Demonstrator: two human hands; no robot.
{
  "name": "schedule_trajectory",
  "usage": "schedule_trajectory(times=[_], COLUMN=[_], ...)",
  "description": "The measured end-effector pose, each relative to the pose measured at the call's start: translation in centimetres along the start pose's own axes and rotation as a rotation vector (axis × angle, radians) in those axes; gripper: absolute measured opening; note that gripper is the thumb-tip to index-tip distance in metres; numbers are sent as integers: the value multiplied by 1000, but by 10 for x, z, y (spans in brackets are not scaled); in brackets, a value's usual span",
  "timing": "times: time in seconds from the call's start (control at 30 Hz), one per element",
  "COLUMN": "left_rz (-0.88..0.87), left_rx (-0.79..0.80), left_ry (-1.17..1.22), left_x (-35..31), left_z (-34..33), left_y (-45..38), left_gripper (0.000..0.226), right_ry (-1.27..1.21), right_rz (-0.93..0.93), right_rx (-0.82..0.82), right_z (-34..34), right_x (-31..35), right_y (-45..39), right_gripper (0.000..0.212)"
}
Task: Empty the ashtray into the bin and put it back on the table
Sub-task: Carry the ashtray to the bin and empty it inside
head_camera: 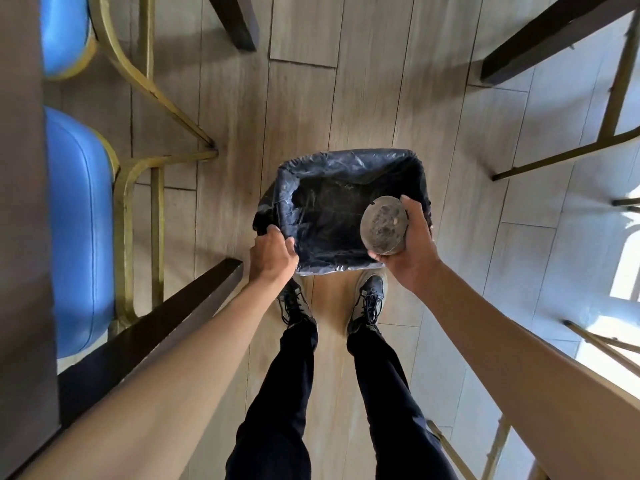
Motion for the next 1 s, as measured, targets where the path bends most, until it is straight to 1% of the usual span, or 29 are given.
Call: schedule_trajectory(times=[0.07,0.13,0.23,0.33,0.5,0.6,0.67,0.87,0.93,1.0], left_rz=[-35,-70,-45,-7,-30,-36,-37,-35,-33,-31], left_rx=[-6,-11,13,34,29,35,38,36,39,40], left_ry=[-19,-33,-45,-21,-1,0,2,11,6,3], left_x=[-3,-5,-1,9,12,14,15,14,13,12], left_z=[1,2,-2,-7,-10,-12,-14,-13,-11,-10], left_y=[1,1,-3,-5,-6,-8,-8,-10,-9,-7], left_gripper=[25,24,21,17,21,22,22,19,20,22], right_ry=[71,105,122,104,50,78,91,92,148,209], right_rz=[33,35,17,28,9,-9,-8,35,59,102], right_rx=[-91,-135,-142,-107,-146,-134,-157,-205,-199,-215], right_z=[2,5,8,7,3,-4,-5,-5,-6,-5], right_x=[1,1,-4,-11,-24,-33,-37,-34,-32,-30], right_y=[-8,-15,-20,-26,-37,-43,-48,-54,-52,-54], right_gripper=[44,42,37,38,33,31,31,39,39,43])
Point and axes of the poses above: each hand's wrist, its own y-axis away from the middle knuckle, its own z-axis out of the back of the hand, x = y × z, the point moved 2 cm from there along -y, towards the middle knuckle, and after that the axes turned 5 degrees about y, right-handed, at the moved point
